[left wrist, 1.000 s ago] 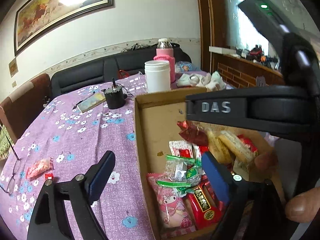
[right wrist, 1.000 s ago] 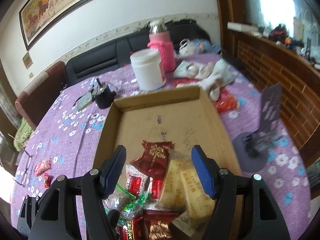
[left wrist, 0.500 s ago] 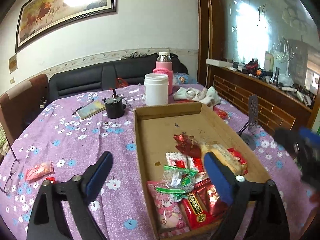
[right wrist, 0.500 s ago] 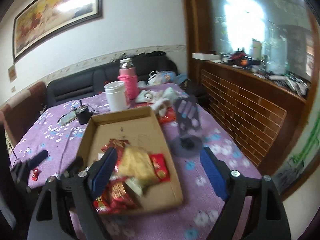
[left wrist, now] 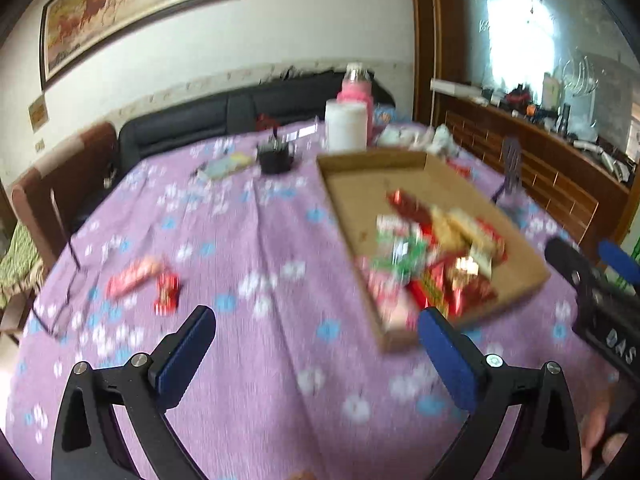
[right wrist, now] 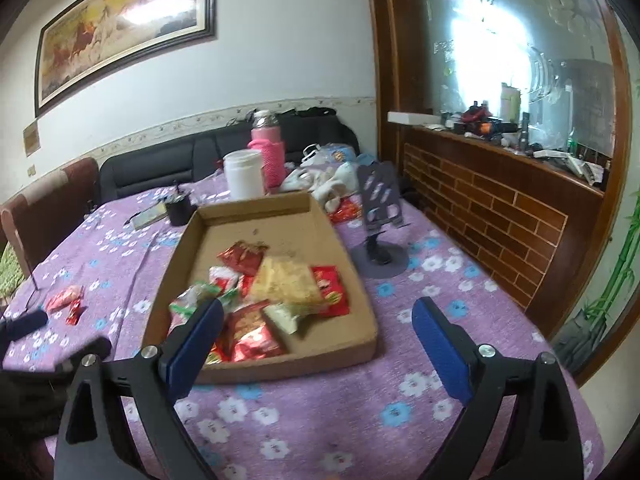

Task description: Organize snacks

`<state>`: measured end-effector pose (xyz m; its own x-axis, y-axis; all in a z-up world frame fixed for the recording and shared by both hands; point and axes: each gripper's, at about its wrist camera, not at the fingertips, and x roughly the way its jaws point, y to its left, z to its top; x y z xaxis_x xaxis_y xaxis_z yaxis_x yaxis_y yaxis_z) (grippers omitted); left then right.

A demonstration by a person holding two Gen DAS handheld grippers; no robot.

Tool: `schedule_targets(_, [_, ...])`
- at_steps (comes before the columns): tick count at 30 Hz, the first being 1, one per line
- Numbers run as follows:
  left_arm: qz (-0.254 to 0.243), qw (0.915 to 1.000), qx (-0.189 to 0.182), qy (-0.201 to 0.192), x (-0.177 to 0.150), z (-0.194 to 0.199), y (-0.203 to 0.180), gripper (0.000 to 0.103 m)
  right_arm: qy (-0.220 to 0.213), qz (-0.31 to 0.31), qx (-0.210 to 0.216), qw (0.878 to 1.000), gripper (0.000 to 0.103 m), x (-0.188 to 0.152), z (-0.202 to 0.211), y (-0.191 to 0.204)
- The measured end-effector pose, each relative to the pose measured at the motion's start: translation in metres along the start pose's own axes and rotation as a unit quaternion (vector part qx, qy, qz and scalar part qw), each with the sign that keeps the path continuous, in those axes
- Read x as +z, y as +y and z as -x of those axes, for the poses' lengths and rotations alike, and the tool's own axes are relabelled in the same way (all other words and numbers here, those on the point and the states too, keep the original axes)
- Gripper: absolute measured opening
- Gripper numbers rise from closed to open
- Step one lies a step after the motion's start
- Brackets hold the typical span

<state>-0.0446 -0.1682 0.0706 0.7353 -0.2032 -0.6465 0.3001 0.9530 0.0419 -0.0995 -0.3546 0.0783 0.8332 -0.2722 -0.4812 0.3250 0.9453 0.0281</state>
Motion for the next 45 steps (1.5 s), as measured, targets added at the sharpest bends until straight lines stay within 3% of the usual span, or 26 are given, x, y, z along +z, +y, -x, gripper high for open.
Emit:
schedule_targets(6, [-0.020, 0.9994, 0.020, 0.019, -0.016, -0.012, -0.007, 0.102, -0.007, 0.040, -0.023, 0.999, 0.095, -0.018, -0.006, 0.022])
schedule_targets(11, [-0.013, 0.9995, -0.008, 0.029, -0.014, -0.014, -0.006, 0.102, -0.005, 0.046, -0.025, 0.999, 0.095, -0.021, -0.007, 0.024])
schedule_targets(18, [-0.023, 0.9991, 0.034, -0.001, -0.014, -0.009, -0.008, 0.102, 0.002, 0.052, -0.038, 0.998, 0.095, -0.022, -0.011, 0.027])
schedule_targets(24, [-0.042, 0.9988, 0.018, 0.017, -0.017, -0.017, -0.013, 0.102, 0.000, 0.061, -0.041, 0.997, 0.095, -0.022, -0.011, 0.031])
schedule_targets(45, [-0.061, 0.9975, 0.030, 0.019, -0.019, -0.020, -0.020, 0.102, -0.003, 0.062, -0.035, 0.997, 0.095, -0.022, -0.010, 0.031])
